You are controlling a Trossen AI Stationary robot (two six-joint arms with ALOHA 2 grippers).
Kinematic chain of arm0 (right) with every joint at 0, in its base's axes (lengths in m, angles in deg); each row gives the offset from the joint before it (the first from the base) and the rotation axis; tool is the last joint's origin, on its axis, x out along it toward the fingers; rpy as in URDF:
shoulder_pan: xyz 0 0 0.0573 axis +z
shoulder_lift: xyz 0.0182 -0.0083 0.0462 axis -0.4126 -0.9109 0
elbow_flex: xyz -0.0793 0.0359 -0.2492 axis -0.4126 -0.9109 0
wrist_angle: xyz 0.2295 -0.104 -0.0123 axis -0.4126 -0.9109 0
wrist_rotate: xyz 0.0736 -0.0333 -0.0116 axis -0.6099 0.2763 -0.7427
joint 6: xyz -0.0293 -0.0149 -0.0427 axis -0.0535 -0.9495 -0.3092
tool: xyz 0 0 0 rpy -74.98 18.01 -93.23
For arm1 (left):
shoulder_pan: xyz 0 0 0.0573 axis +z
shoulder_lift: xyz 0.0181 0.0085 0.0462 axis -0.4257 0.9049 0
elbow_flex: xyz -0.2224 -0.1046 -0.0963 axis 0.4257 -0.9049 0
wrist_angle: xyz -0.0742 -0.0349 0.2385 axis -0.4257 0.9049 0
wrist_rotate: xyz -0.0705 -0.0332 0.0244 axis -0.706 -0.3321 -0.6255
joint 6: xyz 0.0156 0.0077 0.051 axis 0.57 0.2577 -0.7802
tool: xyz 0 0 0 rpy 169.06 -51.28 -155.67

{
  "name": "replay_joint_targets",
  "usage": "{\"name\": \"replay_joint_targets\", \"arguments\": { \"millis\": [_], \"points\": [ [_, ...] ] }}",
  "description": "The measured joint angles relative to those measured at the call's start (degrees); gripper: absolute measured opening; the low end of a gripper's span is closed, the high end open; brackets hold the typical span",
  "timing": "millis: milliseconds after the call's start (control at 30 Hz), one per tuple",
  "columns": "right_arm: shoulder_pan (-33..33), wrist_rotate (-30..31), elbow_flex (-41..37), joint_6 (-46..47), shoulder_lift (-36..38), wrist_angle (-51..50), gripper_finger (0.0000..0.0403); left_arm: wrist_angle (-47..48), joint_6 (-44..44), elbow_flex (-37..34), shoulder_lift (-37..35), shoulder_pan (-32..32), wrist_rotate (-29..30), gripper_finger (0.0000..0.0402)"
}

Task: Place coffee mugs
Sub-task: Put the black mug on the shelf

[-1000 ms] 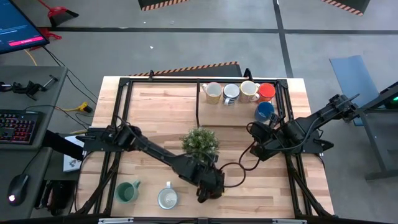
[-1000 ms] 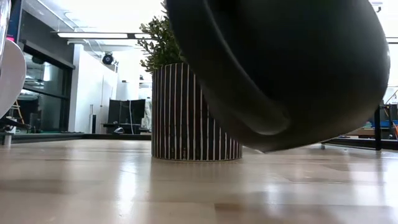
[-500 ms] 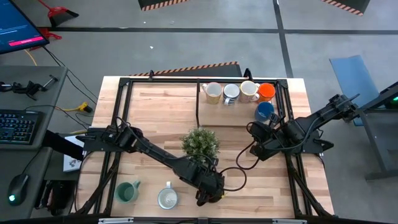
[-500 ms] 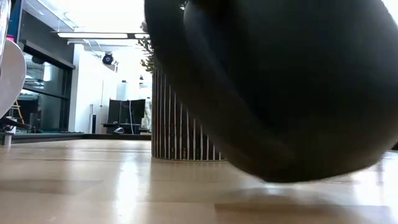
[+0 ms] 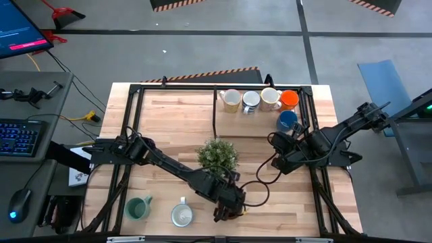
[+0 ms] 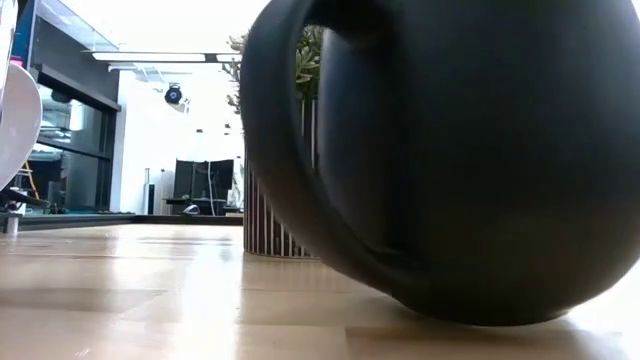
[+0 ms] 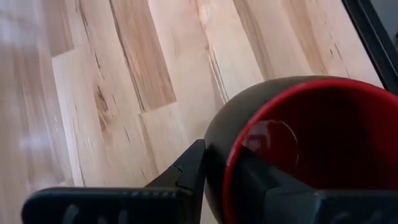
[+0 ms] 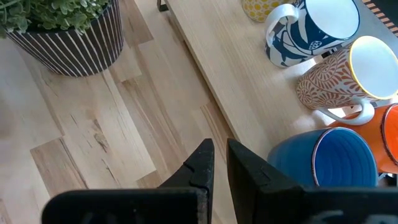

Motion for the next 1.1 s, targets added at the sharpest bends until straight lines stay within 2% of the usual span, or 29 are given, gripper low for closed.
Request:
{"name": "replay_joint_targets", "arguments": {
  "millis": [400, 700, 833, 967, 1100],
  "points": [
    [0.0, -0.1, 0.0, 0.0, 0.0, 0.0, 0.0021, -2.2, -3.1, 0.0, -1.1, 1.4, 0.0, 0.009],
    [0.0, -0.5, 0.0, 0.0, 0.0, 0.1, 0.0021, 2.0, -5.1, 0.0, -11.0, 1.1, 1.3, 0.0092],
    [0.0, -1.6, 0.0, 1.7, 0.0, 0.2, 0.0021, 10.2, -0.2, 0.1, -15.9, -0.3, 1.8, 0.0092],
    [0.1, -4.4, 0.0, -0.4, 0.0, 3.4, 0.0021, 23.1, 7.6, -0.1, -18.7, -2.4, 2.7, 0.0092],
    [2.2, -4.0, 0.0, -6.5, -0.6, 7.7, 0.0021, 42.9, 14.5, -0.2, -20.1, -4.7, 3.7, 0.0091]
  ]
}}
